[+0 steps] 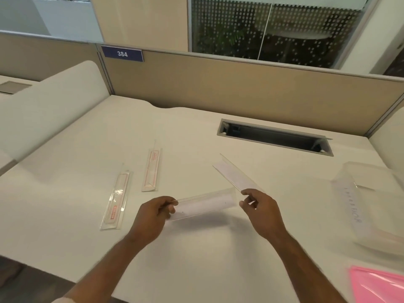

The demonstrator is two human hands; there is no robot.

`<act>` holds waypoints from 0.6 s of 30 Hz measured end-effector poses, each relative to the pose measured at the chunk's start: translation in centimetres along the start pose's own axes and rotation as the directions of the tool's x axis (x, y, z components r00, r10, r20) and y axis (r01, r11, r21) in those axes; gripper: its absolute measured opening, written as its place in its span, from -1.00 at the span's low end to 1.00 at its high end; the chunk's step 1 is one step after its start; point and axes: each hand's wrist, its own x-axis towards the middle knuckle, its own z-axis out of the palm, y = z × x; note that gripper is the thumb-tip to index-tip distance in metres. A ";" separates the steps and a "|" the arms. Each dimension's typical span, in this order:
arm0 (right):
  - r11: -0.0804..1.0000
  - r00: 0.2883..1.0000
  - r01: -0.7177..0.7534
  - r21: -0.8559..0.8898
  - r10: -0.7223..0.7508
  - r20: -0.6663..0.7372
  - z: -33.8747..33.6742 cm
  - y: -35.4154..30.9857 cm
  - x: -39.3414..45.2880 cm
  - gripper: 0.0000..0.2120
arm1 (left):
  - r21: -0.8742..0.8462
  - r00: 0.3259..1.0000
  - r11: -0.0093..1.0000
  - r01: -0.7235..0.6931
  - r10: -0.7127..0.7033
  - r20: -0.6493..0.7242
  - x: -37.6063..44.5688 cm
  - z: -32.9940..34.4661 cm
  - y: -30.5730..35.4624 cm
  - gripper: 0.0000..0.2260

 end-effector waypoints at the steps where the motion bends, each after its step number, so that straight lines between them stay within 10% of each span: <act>1: 0.999 1.000 -0.004 0.032 0.004 0.015 -0.1 0.0 -0.3 -0.82 | -0.044 1.000 0.999 0.004 -0.004 0.007 0.0 -0.2 0.3 -0.67; 18: 0.928 0.956 0.287 0.237 -0.259 -0.141 -4.0 -1.1 -4.0 -0.73 | -0.425 0.968 0.900 0.093 0.017 0.249 0.5 -1.9 5.5 -0.81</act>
